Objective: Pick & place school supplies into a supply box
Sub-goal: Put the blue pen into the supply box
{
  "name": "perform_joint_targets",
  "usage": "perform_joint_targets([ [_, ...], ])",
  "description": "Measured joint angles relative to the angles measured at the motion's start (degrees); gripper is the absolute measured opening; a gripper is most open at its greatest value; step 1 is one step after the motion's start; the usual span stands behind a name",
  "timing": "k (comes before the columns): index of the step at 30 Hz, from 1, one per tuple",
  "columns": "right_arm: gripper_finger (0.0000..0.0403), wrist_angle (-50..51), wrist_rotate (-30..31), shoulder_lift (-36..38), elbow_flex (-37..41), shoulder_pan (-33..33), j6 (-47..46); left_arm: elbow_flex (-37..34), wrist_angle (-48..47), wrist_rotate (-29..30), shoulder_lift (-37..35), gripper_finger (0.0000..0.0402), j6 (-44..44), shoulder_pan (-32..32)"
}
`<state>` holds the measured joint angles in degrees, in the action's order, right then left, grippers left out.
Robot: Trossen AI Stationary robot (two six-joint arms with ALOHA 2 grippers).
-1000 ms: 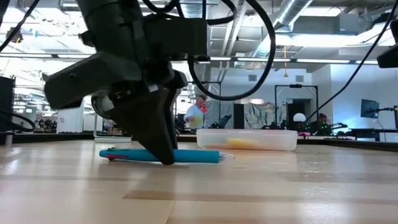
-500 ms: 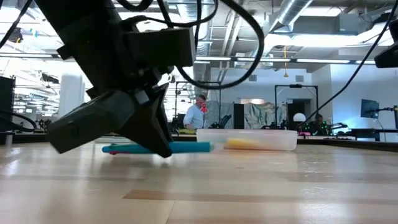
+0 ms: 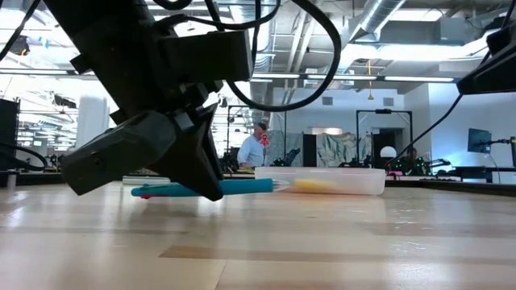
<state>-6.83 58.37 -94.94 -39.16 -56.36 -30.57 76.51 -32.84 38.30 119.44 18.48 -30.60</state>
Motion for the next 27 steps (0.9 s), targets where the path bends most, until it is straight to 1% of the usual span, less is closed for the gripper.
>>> perform_joint_targets([
  [7, 0.0086, 0.0, 0.0, 0.0, 0.0, 0.0, 0.0, 0.09, 0.19, 0.63, -0.1, 0.0043, -0.1, -0.04],
  [11, 0.0086, 0.0, -0.01, 0.0, 0.0, 0.0, 0.0, 0.11, 0.22, 2.97, -0.13, 0.0042, -1.44, 0.0],
  [17, 0.0086, 0.02, 0.0, 0.0, 0.0, 0.0, 0.02, 0.17, 0.46, 9.04, -0.17, 0.0042, -4.78, 1.6],
  [21, 0.0086, 0.0, 0.0, -0.03, -0.02, 0.0, 0.02, 0.22, 2.49, 13.04, -0.2, 0.0043, -9.18, 4.04],
  [24, 0.0086, -0.6, 0.09, -1.88, -0.13, 0.17, 0.21, 0.22, 6.06, 13.56, -0.2, 0.0043, -14.25, 6.7],
  [27, 0.0086, -2.74, 0.07, -5.43, -0.11, 0.26, 0.42, 0.22, 11.03, 13.62, -0.2, 0.0043, -20.32, 9.65],
])
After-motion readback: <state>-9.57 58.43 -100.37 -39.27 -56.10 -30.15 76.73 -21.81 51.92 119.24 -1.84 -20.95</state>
